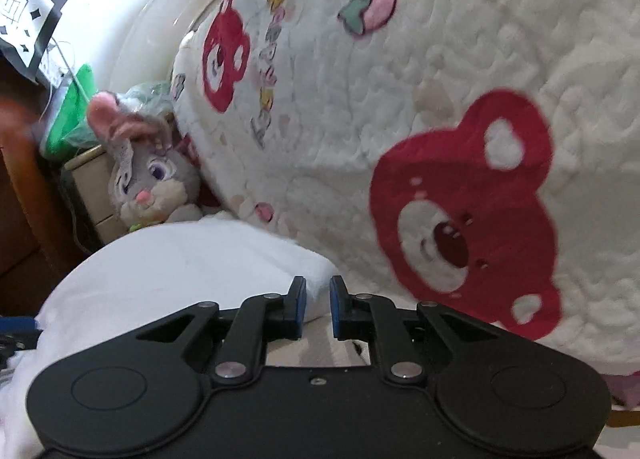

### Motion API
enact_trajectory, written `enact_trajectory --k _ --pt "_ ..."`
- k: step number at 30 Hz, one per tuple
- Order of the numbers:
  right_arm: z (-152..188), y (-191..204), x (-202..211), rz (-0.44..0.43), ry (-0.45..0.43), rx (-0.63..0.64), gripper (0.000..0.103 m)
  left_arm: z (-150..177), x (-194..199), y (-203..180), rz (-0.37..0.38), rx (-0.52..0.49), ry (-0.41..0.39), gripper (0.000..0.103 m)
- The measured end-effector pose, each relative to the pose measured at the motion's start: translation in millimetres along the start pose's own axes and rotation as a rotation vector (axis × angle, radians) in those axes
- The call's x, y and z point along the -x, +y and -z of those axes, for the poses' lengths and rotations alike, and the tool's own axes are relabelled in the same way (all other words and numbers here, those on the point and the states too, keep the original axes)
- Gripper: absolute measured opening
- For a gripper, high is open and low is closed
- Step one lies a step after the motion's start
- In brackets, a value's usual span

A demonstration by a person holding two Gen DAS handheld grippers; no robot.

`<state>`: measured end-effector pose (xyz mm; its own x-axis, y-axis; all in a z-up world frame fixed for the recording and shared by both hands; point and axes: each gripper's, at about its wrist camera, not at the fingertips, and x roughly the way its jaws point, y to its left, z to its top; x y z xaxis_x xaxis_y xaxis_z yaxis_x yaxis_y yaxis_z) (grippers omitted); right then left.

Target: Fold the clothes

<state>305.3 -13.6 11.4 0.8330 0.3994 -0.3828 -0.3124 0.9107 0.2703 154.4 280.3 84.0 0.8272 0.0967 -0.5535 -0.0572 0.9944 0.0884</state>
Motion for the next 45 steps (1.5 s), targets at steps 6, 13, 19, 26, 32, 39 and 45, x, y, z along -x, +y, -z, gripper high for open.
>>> enact_trajectory --k 6,13,19,26,32,39,45 --pt "1.0 21.7 40.4 -0.170 -0.140 0.012 0.029 -2.3 26.5 -39.7 0.128 -0.016 -0.016 0.041" --pt "25.9 52.8 52.4 -0.035 -0.064 0.244 0.035 19.5 35.8 -67.8 -0.092 -0.055 0.043 0.053" --pt "58.8 9.7 93.9 -0.059 -0.009 0.109 0.039 57.9 69.8 -61.1 -0.127 0.076 0.058 0.054" --pt "107.5 -14.9 166.3 -0.139 0.066 0.060 0.047 95.6 107.2 -91.1 -0.135 0.232 0.087 0.060" --pt "127.0 -25.8 218.4 -0.171 0.052 0.006 0.054 123.3 145.4 -152.7 -0.154 0.238 0.060 0.084" --pt "148.6 -19.1 271.2 -0.187 0.075 0.069 0.055 160.6 175.2 -203.5 -0.173 0.230 0.130 0.092" --pt "154.2 -2.5 312.9 -0.177 0.071 0.167 0.062 184.7 196.2 -218.6 -0.179 0.220 0.151 0.093"
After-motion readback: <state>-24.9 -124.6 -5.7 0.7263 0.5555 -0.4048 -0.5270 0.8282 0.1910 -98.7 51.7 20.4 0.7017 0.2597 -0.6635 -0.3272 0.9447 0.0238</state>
